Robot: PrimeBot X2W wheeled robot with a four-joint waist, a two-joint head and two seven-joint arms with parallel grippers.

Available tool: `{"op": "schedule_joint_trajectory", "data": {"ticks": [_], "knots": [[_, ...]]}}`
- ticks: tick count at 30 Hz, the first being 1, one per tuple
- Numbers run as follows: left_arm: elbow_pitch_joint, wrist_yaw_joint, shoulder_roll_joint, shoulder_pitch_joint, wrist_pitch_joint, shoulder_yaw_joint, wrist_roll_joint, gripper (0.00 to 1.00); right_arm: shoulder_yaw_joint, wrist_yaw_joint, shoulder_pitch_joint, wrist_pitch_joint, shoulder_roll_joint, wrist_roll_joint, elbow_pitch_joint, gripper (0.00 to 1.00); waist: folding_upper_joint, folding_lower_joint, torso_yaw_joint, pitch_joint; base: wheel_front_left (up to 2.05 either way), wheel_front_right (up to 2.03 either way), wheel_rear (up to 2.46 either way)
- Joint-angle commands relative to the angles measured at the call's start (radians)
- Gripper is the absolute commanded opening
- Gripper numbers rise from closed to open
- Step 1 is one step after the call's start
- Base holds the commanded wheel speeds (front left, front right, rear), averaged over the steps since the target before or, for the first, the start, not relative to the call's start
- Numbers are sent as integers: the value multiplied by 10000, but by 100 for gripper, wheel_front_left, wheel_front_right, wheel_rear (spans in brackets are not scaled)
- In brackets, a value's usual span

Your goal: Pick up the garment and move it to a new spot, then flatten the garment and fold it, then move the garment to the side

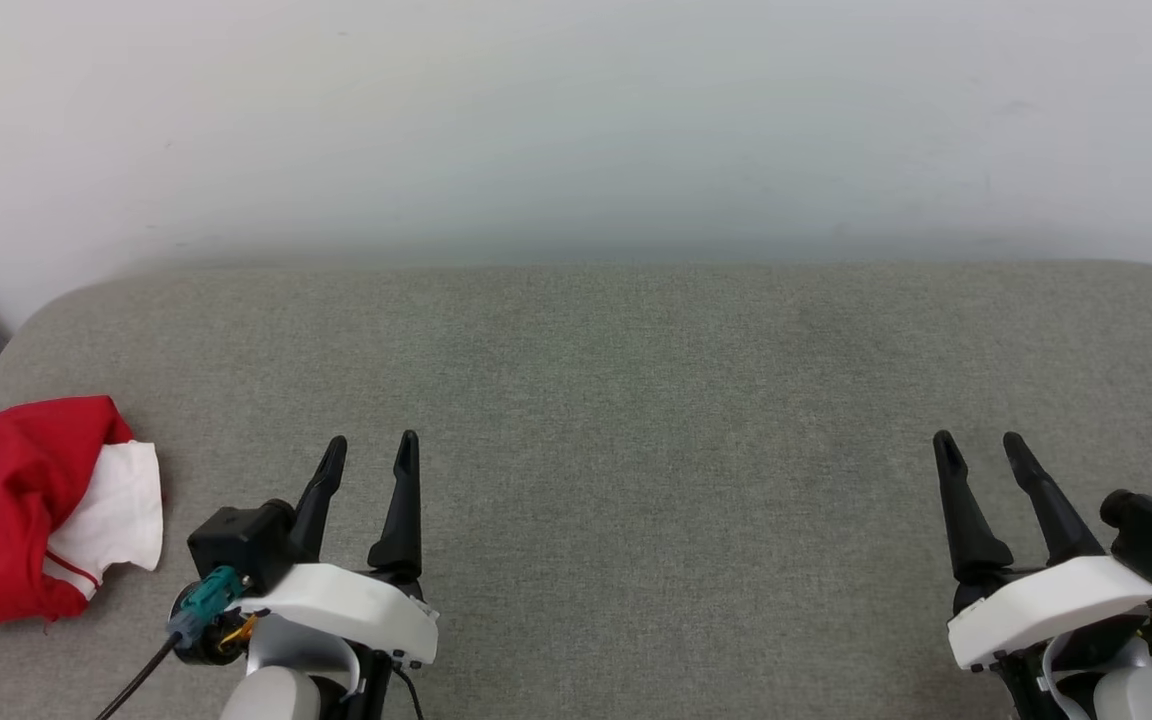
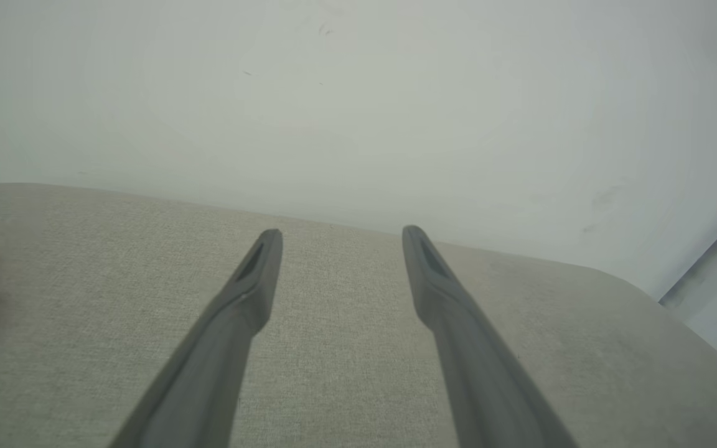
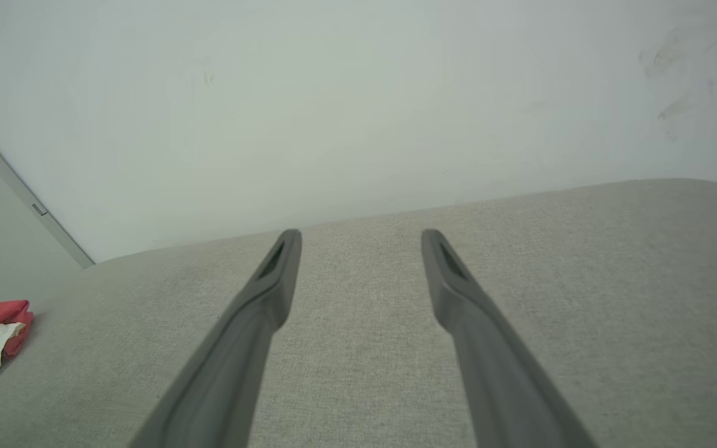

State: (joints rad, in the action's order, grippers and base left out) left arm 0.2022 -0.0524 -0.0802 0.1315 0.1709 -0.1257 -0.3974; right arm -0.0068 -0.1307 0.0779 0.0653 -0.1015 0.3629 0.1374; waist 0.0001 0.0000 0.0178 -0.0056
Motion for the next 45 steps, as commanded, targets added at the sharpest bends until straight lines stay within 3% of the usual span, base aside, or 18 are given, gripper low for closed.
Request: {"op": "schedule_joint_trajectory", "data": {"ticks": [1,26,45], "knots": [[-20,53,-52,214,101,-66,301,100,-16,-1,44,-11,18,-364,-130,100,-1,0,6,-5,0,0,0],[402,381,-120,408,616,-424,2304,100,-256,1,-218,98,342,-2603,-463,100,-1,0,73,-18,0,0,0],[981,297,102,502,961,-375,3027,100,-571,1,-317,322,520,-3638,-603,100,-1,0,127,-36,0,0,0]]}}
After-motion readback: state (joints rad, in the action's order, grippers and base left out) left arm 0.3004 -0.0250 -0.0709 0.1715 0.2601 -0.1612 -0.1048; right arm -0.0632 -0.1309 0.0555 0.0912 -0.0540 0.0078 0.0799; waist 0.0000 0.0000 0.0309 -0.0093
